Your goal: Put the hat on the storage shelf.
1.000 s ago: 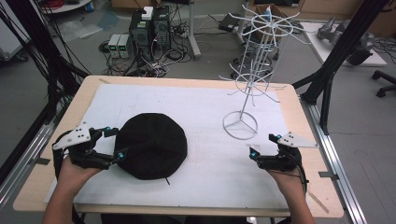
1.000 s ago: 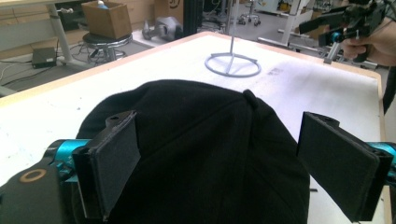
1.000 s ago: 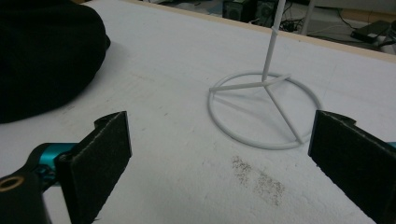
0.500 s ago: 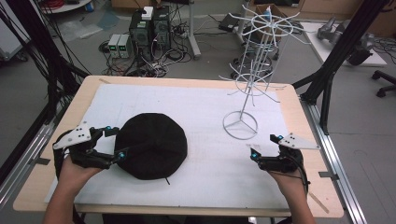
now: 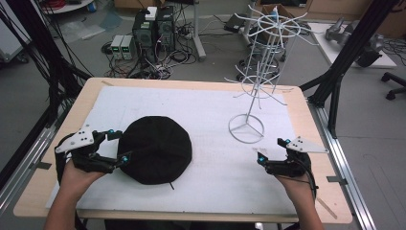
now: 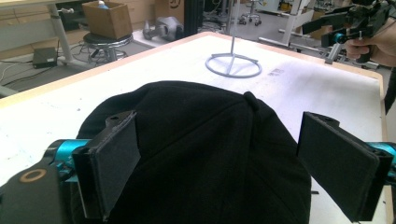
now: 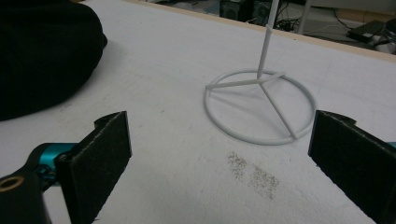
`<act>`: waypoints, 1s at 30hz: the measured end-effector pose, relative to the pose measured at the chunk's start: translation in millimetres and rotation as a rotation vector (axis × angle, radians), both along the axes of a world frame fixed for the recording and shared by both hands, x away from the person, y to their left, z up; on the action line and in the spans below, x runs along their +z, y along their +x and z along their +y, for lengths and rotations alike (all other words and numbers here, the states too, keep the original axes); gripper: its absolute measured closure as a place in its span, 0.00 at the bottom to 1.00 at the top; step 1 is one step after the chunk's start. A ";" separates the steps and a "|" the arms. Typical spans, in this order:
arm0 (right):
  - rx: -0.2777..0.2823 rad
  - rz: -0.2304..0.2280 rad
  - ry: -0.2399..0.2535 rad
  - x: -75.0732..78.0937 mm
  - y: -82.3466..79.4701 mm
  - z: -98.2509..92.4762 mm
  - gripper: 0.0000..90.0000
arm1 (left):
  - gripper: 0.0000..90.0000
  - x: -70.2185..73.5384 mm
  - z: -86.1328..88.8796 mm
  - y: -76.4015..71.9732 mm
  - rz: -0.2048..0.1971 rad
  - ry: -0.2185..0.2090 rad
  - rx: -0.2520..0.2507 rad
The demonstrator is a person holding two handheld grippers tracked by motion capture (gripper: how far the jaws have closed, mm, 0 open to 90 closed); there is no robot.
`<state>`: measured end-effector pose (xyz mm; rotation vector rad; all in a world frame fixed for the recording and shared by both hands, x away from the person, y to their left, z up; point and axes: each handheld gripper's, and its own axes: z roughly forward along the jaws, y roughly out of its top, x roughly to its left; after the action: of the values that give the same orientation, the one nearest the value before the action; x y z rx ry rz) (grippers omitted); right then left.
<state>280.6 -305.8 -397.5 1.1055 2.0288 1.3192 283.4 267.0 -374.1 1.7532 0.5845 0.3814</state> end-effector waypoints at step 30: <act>-0.012 0.009 0.020 -0.6 0.7 -4.6 0.06 | 0.15 22.3 -58.6 14.4 -0.003 0.082 -0.087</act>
<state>281.3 -310.4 -398.1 1.1333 2.0160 1.3339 297.8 208.4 -351.9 1.8495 0.4939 0.3515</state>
